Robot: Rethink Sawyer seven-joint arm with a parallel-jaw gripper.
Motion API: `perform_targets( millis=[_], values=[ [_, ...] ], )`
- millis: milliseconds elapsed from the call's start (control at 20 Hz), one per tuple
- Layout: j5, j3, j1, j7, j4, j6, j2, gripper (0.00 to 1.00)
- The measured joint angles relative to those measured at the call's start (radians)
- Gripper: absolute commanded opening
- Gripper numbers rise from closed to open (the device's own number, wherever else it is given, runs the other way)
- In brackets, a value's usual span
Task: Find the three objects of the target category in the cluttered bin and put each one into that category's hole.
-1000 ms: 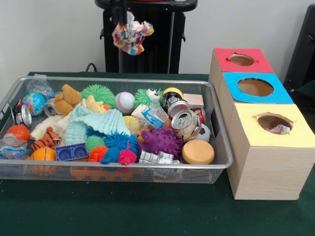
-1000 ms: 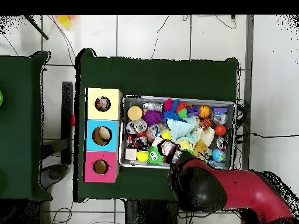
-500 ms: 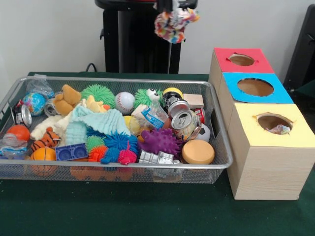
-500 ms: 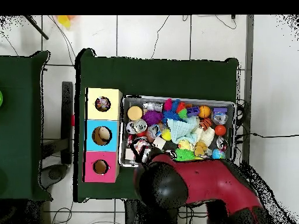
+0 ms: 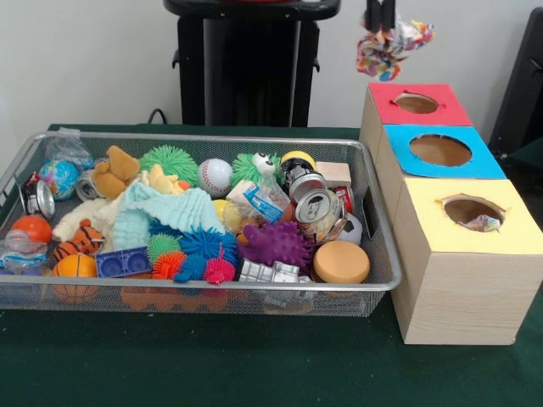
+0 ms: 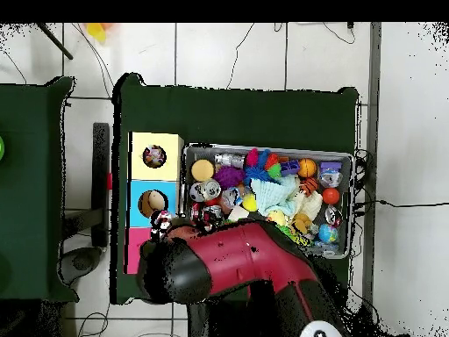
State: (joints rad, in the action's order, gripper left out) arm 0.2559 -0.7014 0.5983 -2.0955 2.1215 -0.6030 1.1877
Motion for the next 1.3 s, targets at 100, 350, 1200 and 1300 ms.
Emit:
perform_targets(
  millis=[100, 350, 1200, 1300],
  values=[
    [0.001, 0.036, -0.046, 0.000, -0.025, 0.000, -0.027, 0.00],
    [0.003, 0.109, -0.123, -0.002, -0.071, 0.000, -0.065, 0.00],
    [-0.006, 0.340, -0.337, -0.003, -0.234, 0.000, -0.189, 0.00],
    [-0.008, 0.372, -0.362, -0.003, -0.259, 0.000, -0.211, 0.00]
  ],
)
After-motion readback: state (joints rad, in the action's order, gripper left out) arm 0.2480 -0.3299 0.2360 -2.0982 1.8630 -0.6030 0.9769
